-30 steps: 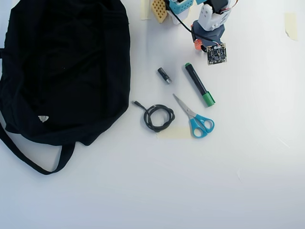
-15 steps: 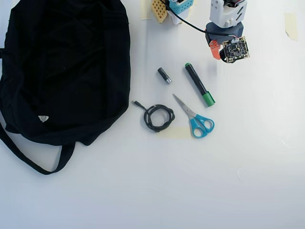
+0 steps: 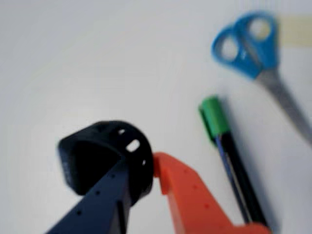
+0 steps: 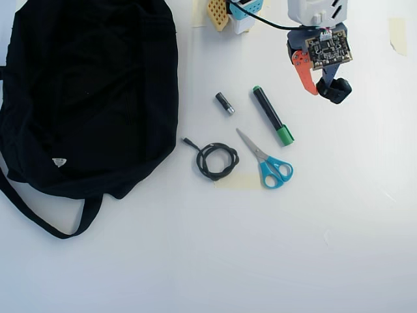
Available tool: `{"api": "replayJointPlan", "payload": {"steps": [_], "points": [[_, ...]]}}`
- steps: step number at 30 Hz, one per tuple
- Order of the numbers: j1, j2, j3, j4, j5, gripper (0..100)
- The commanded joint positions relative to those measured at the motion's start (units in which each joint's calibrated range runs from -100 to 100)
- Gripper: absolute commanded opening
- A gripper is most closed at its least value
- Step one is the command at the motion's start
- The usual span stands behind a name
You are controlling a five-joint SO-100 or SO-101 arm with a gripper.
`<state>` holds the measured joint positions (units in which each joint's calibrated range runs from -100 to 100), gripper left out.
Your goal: Put the bike light into the black bag
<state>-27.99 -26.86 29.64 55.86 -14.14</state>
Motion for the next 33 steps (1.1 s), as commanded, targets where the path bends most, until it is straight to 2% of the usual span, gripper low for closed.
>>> {"api": "replayJointPlan", "payload": {"steps": [1,4,9,18,26,33], "points": [[5.63,-1.69,-3.58,0.21,2.03,2],[9.15,-1.69,-4.57,-0.13,5.54,2],[14.31,-1.61,-4.93,-0.91,5.49,2],[25.9,-0.61,-3.85,-8.49,5.96,2],[44.15,-0.36,-0.98,-8.23,6.69,2],[58.58,-0.36,0.1,-8.4,10.15,2]]}}
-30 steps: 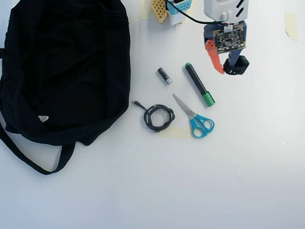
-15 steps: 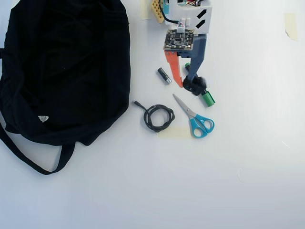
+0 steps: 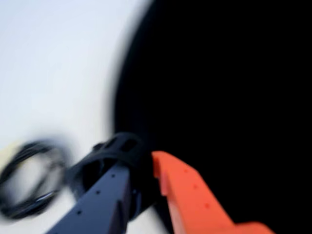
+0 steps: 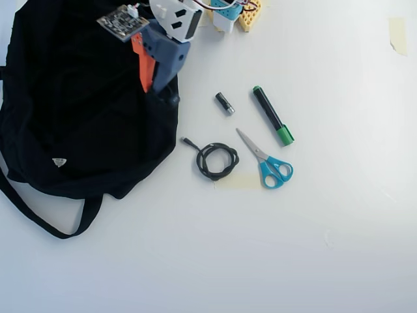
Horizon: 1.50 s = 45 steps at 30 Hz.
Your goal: Put the bike light into the black bag
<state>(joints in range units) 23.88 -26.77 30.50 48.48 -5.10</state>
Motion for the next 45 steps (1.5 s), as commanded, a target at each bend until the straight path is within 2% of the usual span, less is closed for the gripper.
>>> {"api": "replayJointPlan", "payload": {"steps": [1,4,8,12,14,17,18,19,20,22,24,27,28,33,37,40,45], "points": [[10.23,-0.45,-0.76,-1.19,1.59,2],[15.16,0.47,-0.76,-2.14,2.64,2],[24.96,12.17,-3.73,-8.42,3.06,2],[27.73,36.9,-23.76,-9.89,2.74,3],[27.35,40.22,-23.94,-9.46,2.53,14],[23.69,33.5,-29.07,3.72,3.11,38],[21.89,30.43,-29.07,5.79,3.95,42],[15.54,21.55,-28.26,11.82,4.26,44],[12.32,18.39,-27.99,12.25,4.11,44],[-1.07,12.83,-27.99,12.85,1.54,40],[-13.33,12.25,-28.71,12.76,0.7,31],[-26.5,12.25,-29.07,12.08,0.23,5],[-27.47,12.17,-29.07,12.08,-0.72,2],[-32.26,11.34,-28.98,12.68,-4.96,2],[-32.63,3.62,-25.56,14.57,-4.75,2],[-33.53,-3.85,-17.83,21.03,-4.75,2],[-36.74,-15.38,-1.03,18.71,-4.7,2]]}}
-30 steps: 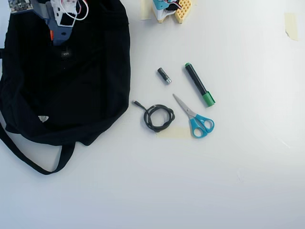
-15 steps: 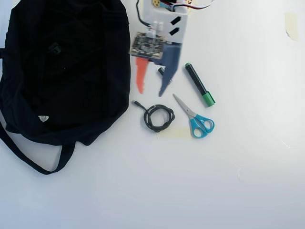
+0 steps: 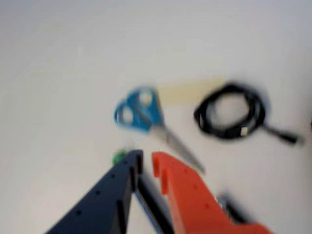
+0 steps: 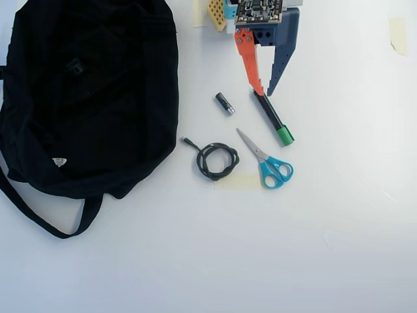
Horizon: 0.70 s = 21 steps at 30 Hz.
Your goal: Put the bike light into the black bag
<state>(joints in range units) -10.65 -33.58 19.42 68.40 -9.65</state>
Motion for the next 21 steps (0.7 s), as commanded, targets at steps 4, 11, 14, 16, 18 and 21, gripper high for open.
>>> {"api": "replayJointPlan", "payload": {"steps": [4,11,14,16,18,21], "points": [[-4.23,-17.45,24.7,-3.97,6.39,2],[-4.6,-36.96,49.49,-10.69,4.24,2],[-6.03,-46.83,57.49,-10.17,4.35,2],[-7.0,-53.89,62.79,-10.09,4.35,2],[-7.75,-61.11,68.9,-10.09,4.35,2],[-7.75,-66.42,76.18,-10.52,3.93,2]]}}
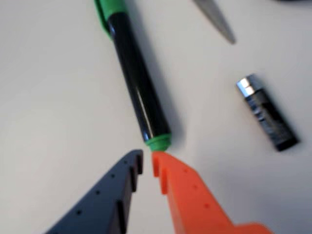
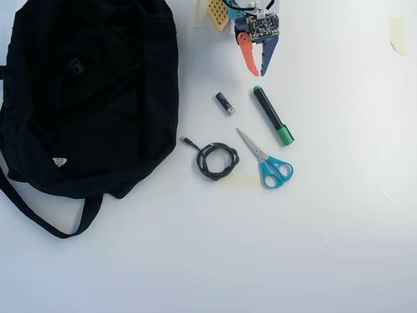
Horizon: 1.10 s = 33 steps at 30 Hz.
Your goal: Put the bike light into the black bag
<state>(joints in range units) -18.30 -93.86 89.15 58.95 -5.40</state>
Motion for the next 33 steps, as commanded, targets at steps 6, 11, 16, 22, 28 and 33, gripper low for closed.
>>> {"api": "replayJointPlan", "payload": {"steps": [6,11,16,22,28,33], "points": [[0.34,-5.73,10.13,-0.47,-0.27,2],[0.42,-5.73,10.13,5.82,-0.32,2],[0.42,-5.73,10.13,9.78,0.1,2],[0.42,-5.73,10.13,9.52,0.15,2],[0.42,-5.65,10.13,9.44,0.15,2],[0.42,-5.65,10.13,9.44,0.15,2]]}}
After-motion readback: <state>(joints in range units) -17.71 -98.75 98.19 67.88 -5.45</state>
